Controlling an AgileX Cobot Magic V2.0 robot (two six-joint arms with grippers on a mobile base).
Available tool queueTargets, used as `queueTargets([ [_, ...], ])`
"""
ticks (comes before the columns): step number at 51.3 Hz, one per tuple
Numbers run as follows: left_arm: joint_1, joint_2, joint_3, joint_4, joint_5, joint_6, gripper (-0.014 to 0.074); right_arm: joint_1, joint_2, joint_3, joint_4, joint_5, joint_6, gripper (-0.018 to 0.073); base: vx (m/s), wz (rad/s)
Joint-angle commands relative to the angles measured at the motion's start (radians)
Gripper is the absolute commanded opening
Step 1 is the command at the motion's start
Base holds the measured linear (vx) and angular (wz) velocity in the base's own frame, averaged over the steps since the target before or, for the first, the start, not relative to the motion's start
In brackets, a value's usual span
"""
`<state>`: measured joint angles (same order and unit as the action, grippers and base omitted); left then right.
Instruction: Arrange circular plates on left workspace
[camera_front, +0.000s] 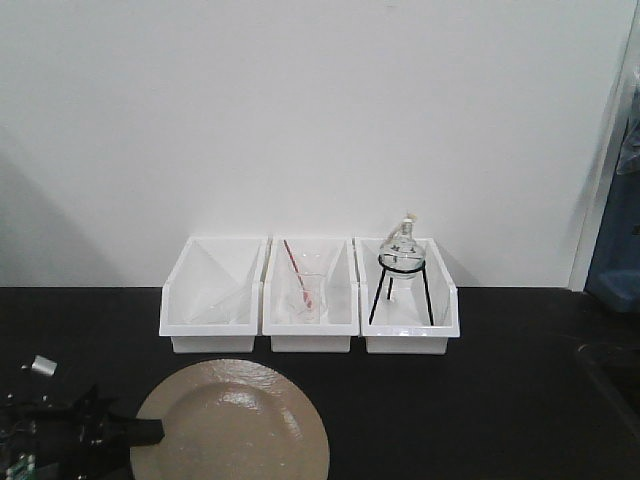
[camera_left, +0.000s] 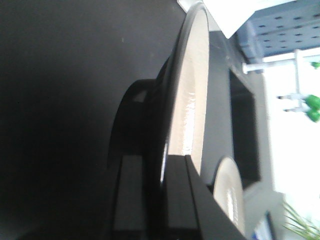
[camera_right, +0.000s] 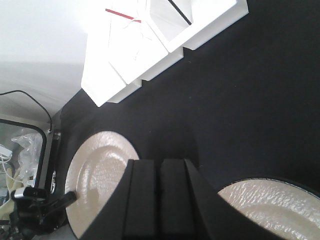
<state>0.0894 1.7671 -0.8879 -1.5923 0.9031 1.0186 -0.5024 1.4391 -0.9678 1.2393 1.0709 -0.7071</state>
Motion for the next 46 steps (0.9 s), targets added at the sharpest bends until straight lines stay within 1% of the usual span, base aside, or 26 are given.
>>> queueTargets([
  [1, -0.041, -0.037, -0.074, -0.105, 0.015, -0.048, -0.0003, -0.007, -0.027, -0.025, 0.070, 0.019, -0.015, -0.0003, 0.00, 0.00],
  [7, -0.084, 0.024, -0.135, -0.105, 0.035, -0.096, -0.0003, -0.007, -0.027, -0.025, 0.069, 0.020, -0.015, -0.0003, 0.00, 0.00],
  [11, -0.111, 0.073, -0.165, -0.105, 0.048, -0.098, -0.0003, -0.007, -0.027, -0.025, 0.069, 0.022, -0.015, -0.0003, 0.00, 0.00],
  [16, -0.140, 0.124, -0.183, -0.131, 0.049, -0.097, -0.0003, -0.007, -0.027, -0.025, 0.069, 0.025, -0.015, -0.0003, 0.00, 0.00],
  [18, -0.151, 0.139, -0.182, -0.158, 0.042, -0.093, -0.0003, -0.007, -0.027, -0.025, 0.069, 0.026, -0.015, -0.0003, 0.00, 0.00],
  [24, -0.166, 0.169, -0.182, -0.171, 0.011, -0.087, 0.0002, -0.007, -0.027, -0.025, 0.069, 0.029, -0.015, -0.0003, 0.00, 0.00],
  [29, -0.168, 0.181, -0.182, -0.172, -0.006, -0.086, 0.0033, -0.007, -0.027, -0.025, 0.069, 0.029, -0.015, -0.0003, 0.00, 0.00],
  [33, -0.168, 0.183, -0.182, -0.169, -0.005, -0.051, 0.0090, -0.007, -0.027, -0.025, 0.069, 0.029, -0.015, -0.0003, 0.00, 0.00],
  [36, -0.168, 0.183, -0.182, -0.169, 0.007, 0.007, 0.0158, -0.007, -0.027, -0.025, 0.069, 0.029, -0.015, -0.0002, 0.00, 0.00],
  [37, -0.168, 0.184, -0.182, -0.169, 0.012, 0.027, 0.0204, -0.007, -0.027, -0.025, 0.069, 0.029, -0.015, -0.0002, 0.00, 0.00],
  [38, -0.168, 0.184, -0.182, -0.169, 0.017, 0.039, 0.0223, -0.007, -0.027, -0.025, 0.069, 0.029, -0.015, -0.0002, 0.00, 0.00],
  [46, -0.166, 0.184, -0.182, -0.160, 0.020, 0.045, 0.0451, -0.007, -0.027, -0.025, 0.069, 0.032, -0.016, -0.0002, 0.00, 0.00],
])
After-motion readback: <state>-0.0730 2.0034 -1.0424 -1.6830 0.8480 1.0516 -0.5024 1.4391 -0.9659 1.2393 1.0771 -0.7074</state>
